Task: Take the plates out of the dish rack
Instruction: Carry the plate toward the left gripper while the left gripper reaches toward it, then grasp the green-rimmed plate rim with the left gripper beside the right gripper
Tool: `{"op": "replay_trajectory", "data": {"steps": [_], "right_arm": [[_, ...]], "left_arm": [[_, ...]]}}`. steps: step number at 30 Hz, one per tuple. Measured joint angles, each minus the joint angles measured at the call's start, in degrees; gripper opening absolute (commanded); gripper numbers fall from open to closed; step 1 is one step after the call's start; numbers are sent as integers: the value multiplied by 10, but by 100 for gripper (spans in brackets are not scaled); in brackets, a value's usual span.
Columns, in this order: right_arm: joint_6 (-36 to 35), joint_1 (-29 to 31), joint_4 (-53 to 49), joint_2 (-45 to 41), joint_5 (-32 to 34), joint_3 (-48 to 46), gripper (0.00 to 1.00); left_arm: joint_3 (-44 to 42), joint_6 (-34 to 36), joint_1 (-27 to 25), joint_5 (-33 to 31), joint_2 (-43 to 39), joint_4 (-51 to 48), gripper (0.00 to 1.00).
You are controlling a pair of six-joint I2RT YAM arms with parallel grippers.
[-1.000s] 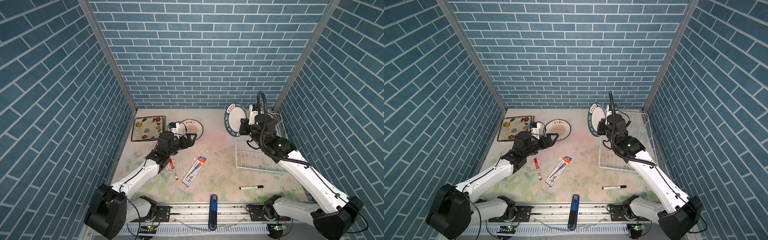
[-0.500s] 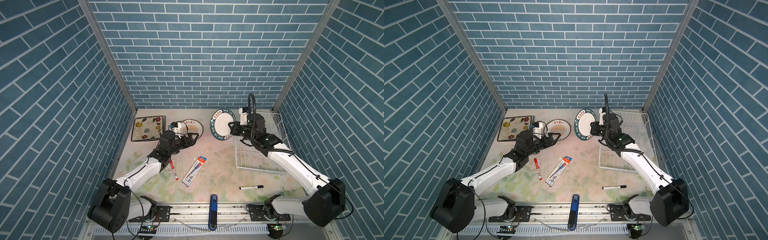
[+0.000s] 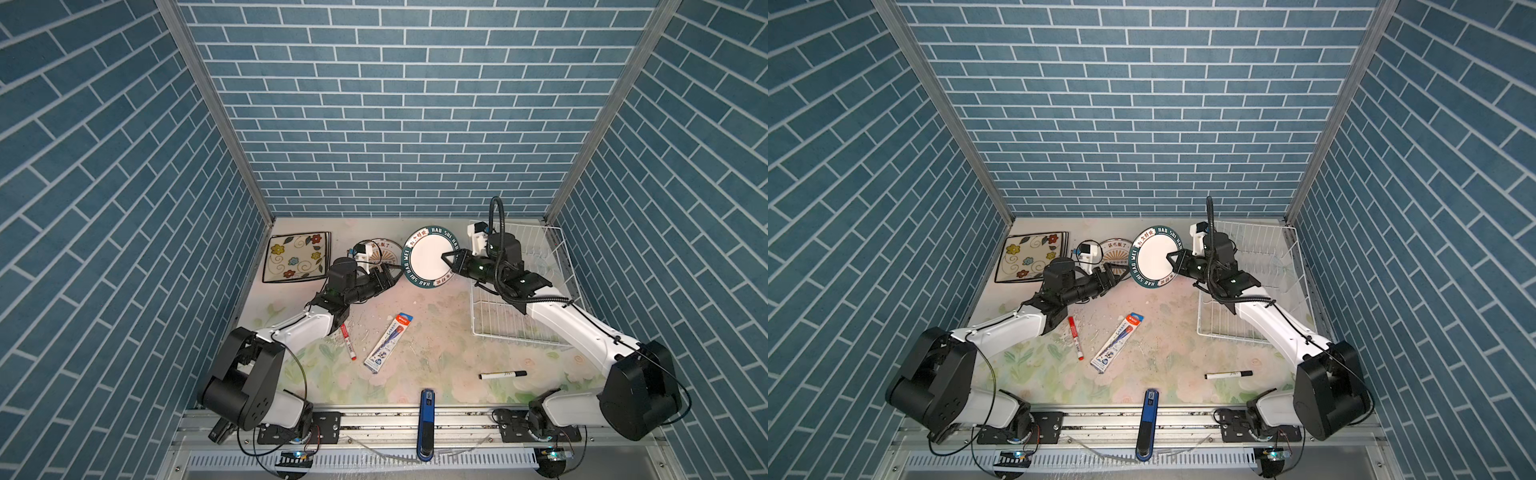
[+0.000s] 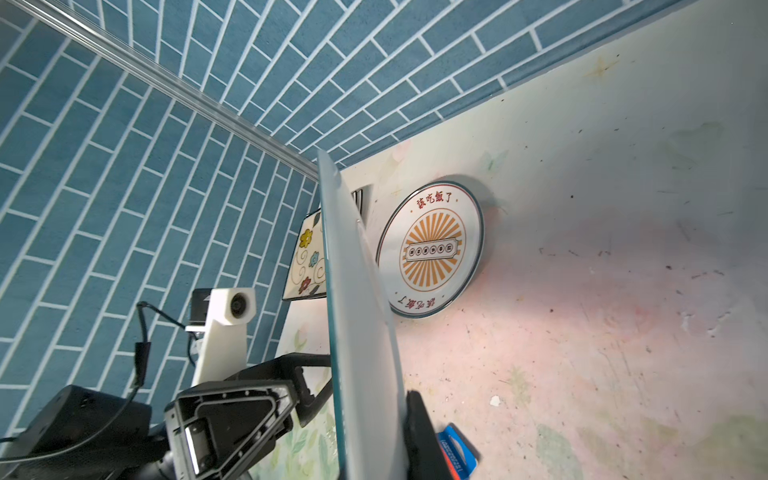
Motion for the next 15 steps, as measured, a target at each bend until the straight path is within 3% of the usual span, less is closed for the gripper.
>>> {"op": "replay_trajectory", "data": {"steps": [15], "right_arm": [[100,-11,128,24,-107,-46,0]], "left_arm": [[0,-69,2,32,35,98,51]]}}
